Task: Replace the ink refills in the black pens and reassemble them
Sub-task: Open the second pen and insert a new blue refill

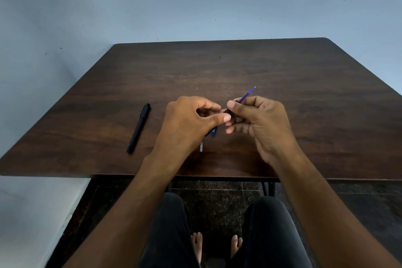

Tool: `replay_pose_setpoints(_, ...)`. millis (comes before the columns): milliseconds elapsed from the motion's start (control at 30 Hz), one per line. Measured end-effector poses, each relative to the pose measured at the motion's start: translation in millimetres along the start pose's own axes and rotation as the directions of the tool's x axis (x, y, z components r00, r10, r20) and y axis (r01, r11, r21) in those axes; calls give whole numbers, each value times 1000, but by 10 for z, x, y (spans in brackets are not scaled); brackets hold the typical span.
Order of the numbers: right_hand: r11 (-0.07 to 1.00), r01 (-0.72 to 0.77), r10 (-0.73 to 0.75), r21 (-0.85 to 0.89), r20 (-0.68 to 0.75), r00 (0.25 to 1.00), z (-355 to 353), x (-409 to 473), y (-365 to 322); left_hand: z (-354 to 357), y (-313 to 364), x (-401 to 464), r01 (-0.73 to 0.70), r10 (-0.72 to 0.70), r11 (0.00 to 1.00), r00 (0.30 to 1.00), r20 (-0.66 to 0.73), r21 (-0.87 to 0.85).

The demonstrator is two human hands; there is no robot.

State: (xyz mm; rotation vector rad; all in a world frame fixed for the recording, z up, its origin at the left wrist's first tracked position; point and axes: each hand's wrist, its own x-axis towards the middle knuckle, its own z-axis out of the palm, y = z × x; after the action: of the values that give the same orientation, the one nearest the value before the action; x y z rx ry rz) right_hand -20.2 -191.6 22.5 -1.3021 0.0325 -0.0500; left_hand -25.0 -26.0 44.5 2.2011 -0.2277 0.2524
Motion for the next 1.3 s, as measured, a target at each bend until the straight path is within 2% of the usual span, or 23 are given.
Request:
replay_pose_setpoints(233, 1000, 25, -25, -5, -13, 1000, -16, 0, 19, 56, 5, -10, -23, 27, 995, 999, -42, 95)
replay_pose_setpoints(667, 984, 176, -170, 18, -179, 969, -213, 18, -166, 100, -2, 36, 24, -18, 990, 999, -44, 137)
replay_pose_setpoints(1033, 969, 247, -234, 12, -279, 931, -484, 64, -356, 179, -9, 99, -22, 29, 989, 998, -50, 147)
replay_pose_setpoints(1133, 975, 213, -223, -68, -271, 936, -617, 98, -409, 247, -25, 98, -50, 61, 984, 996, -61, 170)
replay_pose_setpoints(1300, 922, 71, -192, -382, -290, 938, -866, 124, -456, 377, 47, 120, -49, 52, 992, 999, -16, 116)
